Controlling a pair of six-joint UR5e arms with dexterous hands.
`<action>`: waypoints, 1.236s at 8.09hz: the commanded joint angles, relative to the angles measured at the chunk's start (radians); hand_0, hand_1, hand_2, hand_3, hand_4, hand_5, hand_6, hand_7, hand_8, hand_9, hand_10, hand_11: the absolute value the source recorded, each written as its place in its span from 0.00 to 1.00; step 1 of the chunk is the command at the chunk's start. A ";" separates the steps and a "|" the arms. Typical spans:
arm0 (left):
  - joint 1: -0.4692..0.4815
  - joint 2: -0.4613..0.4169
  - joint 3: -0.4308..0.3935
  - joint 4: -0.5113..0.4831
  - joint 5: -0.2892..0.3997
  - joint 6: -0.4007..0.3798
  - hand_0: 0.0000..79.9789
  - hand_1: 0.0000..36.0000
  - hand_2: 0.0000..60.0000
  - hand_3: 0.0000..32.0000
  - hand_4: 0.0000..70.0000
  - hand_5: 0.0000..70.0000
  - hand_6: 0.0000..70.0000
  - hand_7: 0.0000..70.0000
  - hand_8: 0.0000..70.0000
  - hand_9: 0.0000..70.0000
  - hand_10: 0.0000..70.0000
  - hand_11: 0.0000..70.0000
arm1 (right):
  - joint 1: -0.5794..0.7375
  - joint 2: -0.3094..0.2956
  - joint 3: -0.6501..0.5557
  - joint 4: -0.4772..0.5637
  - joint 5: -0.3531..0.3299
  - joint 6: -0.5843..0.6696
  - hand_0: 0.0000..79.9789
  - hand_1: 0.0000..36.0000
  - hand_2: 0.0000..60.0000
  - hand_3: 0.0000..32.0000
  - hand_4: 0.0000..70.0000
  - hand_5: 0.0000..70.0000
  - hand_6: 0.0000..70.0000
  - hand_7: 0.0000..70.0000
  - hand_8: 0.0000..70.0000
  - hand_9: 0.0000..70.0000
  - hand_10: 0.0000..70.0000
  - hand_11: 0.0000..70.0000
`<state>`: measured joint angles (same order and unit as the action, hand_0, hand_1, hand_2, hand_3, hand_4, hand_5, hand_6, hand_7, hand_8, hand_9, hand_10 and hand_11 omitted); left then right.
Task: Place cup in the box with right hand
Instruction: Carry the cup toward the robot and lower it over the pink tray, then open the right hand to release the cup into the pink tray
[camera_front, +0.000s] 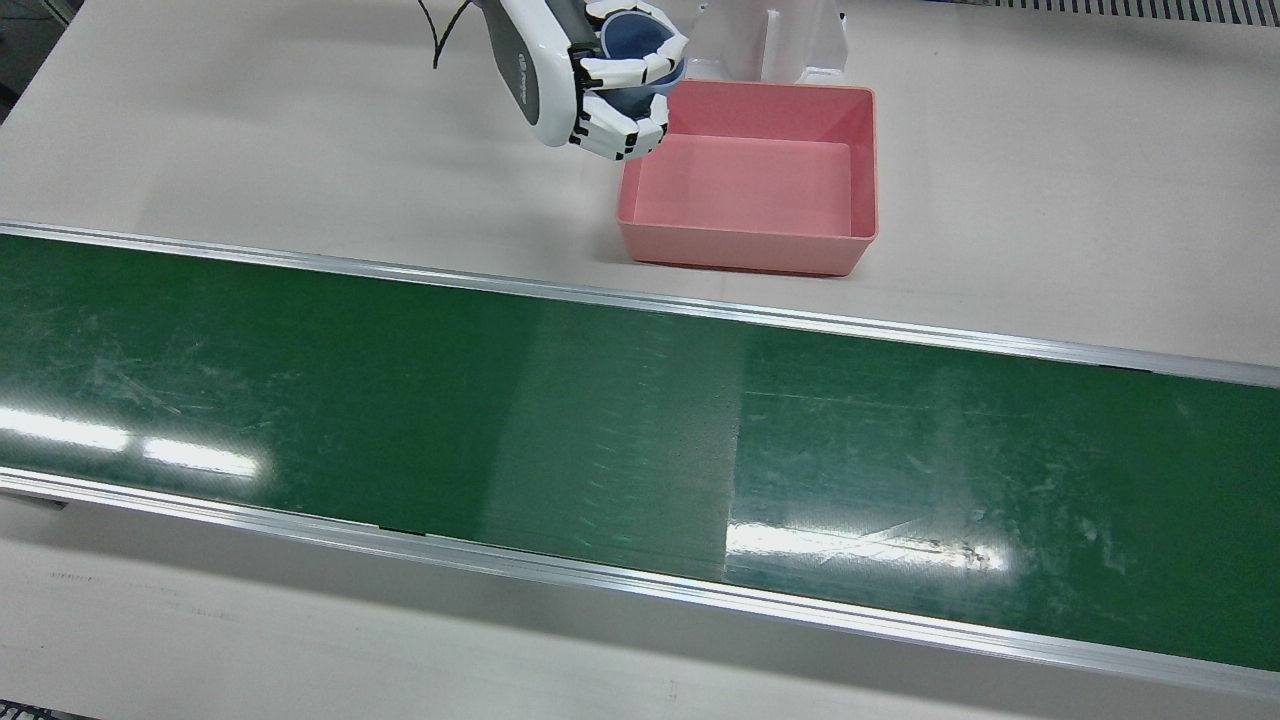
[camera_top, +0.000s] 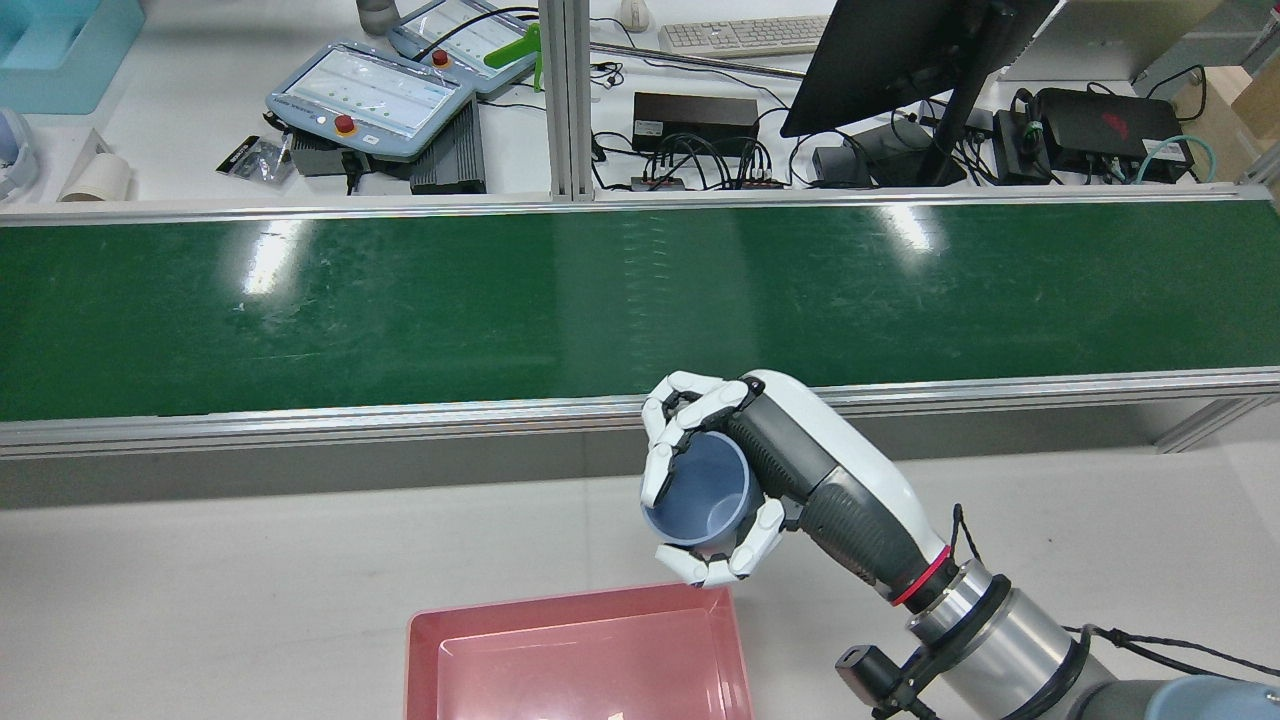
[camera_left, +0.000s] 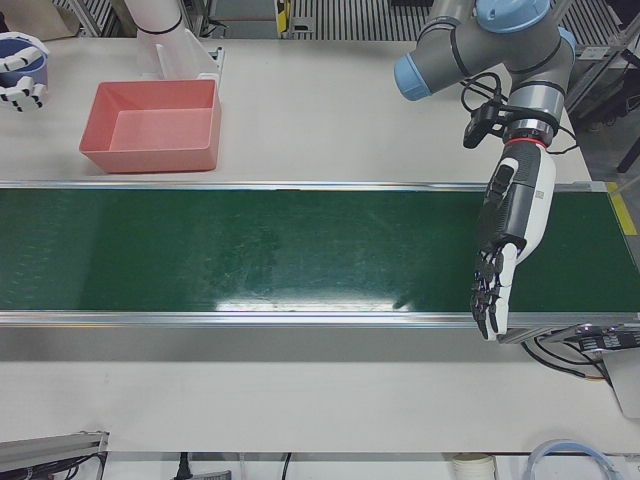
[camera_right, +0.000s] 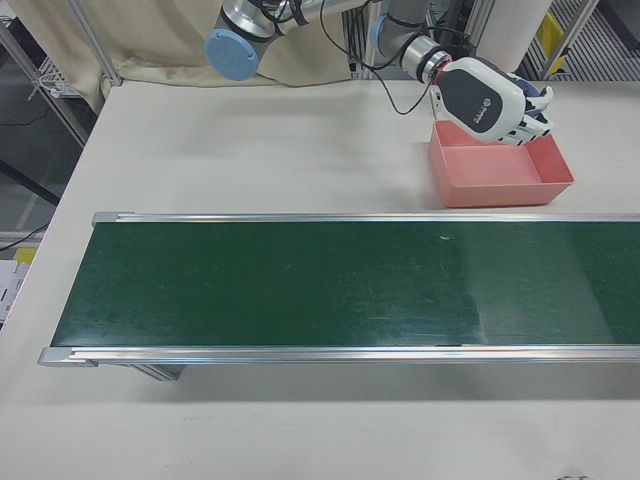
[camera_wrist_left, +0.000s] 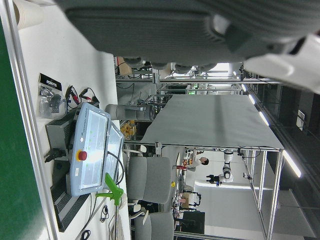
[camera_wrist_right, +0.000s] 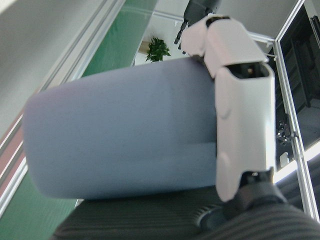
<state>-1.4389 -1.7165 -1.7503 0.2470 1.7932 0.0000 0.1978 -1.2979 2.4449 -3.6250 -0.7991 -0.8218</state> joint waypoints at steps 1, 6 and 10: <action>0.000 0.000 0.000 0.000 0.000 0.000 0.00 0.00 0.00 0.00 0.00 0.00 0.00 0.00 0.00 0.00 0.00 0.00 | -0.125 0.011 -0.104 0.168 0.024 -0.070 1.00 1.00 1.00 0.00 0.84 0.36 0.50 1.00 0.91 1.00 0.99 1.00; 0.000 0.000 0.000 0.000 0.000 0.000 0.00 0.00 0.00 0.00 0.00 0.00 0.00 0.00 0.00 0.00 0.00 0.00 | -0.187 -0.015 -0.285 0.568 0.040 -0.063 0.58 0.02 0.00 0.00 0.21 0.02 0.00 0.01 0.00 0.01 0.00 0.00; 0.000 0.000 0.000 -0.002 0.000 0.000 0.00 0.00 0.00 0.00 0.00 0.00 0.00 0.00 0.00 0.00 0.00 0.00 | -0.100 -0.096 -0.137 0.554 0.037 -0.065 0.61 0.08 0.02 0.00 0.45 0.03 0.04 0.19 0.04 0.11 0.00 0.00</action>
<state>-1.4389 -1.7165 -1.7503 0.2463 1.7932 0.0000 0.0201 -1.3283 2.1942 -3.0593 -0.7594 -0.8843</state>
